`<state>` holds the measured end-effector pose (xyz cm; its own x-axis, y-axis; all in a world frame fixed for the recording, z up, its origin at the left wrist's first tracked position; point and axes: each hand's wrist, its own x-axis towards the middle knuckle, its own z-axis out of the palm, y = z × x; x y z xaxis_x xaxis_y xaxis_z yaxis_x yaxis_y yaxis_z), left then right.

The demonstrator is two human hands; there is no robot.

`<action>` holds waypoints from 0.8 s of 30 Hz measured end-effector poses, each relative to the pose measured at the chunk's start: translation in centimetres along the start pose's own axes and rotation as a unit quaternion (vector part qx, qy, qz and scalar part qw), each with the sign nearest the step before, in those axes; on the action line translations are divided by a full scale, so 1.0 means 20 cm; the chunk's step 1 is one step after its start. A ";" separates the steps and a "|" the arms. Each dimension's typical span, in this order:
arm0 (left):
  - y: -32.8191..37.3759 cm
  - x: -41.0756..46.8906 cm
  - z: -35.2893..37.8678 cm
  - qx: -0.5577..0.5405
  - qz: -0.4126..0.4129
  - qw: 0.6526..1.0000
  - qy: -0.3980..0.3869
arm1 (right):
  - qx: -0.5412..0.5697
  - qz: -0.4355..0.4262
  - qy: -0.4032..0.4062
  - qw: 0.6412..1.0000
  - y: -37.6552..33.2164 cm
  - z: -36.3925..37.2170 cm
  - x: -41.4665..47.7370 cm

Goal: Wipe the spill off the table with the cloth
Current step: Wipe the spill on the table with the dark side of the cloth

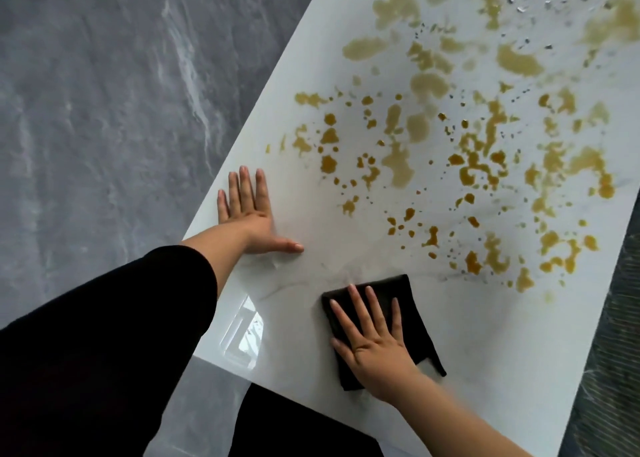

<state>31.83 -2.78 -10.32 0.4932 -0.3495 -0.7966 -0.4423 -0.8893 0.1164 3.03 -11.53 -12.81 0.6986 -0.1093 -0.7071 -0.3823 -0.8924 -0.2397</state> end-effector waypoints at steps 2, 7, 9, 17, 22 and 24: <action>0.02 0.00 -0.02 0.006 -0.014 1.000 -0.016 | 0.000 0.010 0.015 1.000 -0.01 0.00 0.01; 0.03 0.01 -0.04 0.018 -0.031 0.999 -0.036 | 0.050 0.056 0.036 0.997 -0.08 -0.06 0.11; 0.03 0.02 -0.03 0.021 -0.031 0.999 -0.039 | 0.063 0.089 0.048 0.993 -0.11 -0.09 0.16; 0.04 0.04 -0.05 0.021 -0.041 0.997 -0.061 | 0.116 0.137 0.122 0.976 -0.13 -0.52 0.64; 0.02 0.04 -0.06 0.003 -0.035 0.997 -0.071 | 0.127 0.145 0.141 0.971 -0.10 -0.73 0.81; 0.02 0.04 -0.06 -0.003 -0.027 0.997 -0.074 | 0.125 0.150 0.146 0.970 -0.12 -0.70 0.77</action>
<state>33.03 -3.77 -10.21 0.3995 -0.2535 -0.8810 -0.4135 -0.9075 0.0736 23.13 -17.23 -13.92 0.6613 -0.4990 -0.5601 -0.7035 -0.6718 -0.2320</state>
